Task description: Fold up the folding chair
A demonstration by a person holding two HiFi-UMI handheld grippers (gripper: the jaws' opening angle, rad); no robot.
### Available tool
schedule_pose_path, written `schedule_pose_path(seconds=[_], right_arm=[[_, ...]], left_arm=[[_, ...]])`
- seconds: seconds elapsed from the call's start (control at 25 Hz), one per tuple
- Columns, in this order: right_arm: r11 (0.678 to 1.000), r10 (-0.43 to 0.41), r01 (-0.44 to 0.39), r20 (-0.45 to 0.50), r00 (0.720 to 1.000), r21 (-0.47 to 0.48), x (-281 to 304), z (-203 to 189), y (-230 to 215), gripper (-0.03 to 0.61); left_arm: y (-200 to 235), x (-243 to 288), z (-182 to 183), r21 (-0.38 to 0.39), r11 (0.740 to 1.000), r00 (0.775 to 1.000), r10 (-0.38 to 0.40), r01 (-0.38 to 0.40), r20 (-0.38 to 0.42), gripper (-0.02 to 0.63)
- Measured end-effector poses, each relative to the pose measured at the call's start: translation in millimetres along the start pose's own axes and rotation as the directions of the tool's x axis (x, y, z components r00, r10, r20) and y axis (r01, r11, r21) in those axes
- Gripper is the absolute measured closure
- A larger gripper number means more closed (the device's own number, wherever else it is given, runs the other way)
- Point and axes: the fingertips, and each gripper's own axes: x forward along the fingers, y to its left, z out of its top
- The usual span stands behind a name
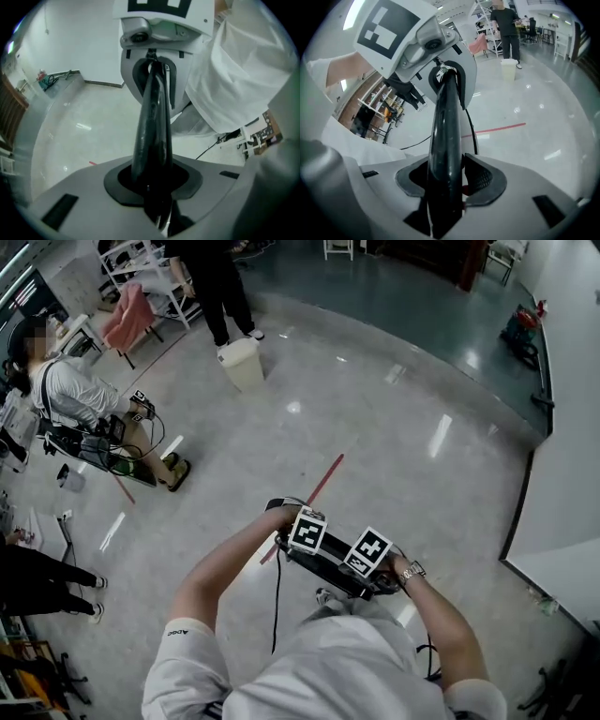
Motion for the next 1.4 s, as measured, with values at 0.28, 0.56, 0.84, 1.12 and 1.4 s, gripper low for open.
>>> schedule_pose_path(seconds=[0.28,0.56,0.84,1.12,1.4], right_arm=[[0.989,-0.146,0.143,-0.073,0.987,-0.047,-11.3,-22.3,-35.1,0.46],[0.972,-0.213,0.203,-0.07,0.975,-0.122,-4.5,-5.9,-38.9,0.499],[0.961,-0.241,0.23,-0.056,0.969,-0.15,-3.8,-7.7,-32.0,0.52],[0.963,-0.256,0.252,-0.028,0.966,-0.093,-17.5,-33.9,-39.2,0.523],[0.969,-0.246,0.246,0.026,0.969,0.005,-45.0,-75.7,-54.2,0.523]], left_arm=[[24.4,5.6,12.8,0.053,0.999,0.999,-0.009,0.011,-0.049,0.54],[25.7,10.8,-14.0,0.079,0.997,0.981,-0.01,0.025,-0.194,0.541],[19.1,13.2,-13.8,0.071,0.997,0.976,-0.006,0.022,-0.216,0.541],[31.9,17.0,16.2,0.077,0.997,0.968,-0.002,0.022,-0.25,0.548],[51.3,19.7,68.3,0.135,0.989,0.954,-0.012,0.054,-0.299,0.548]])
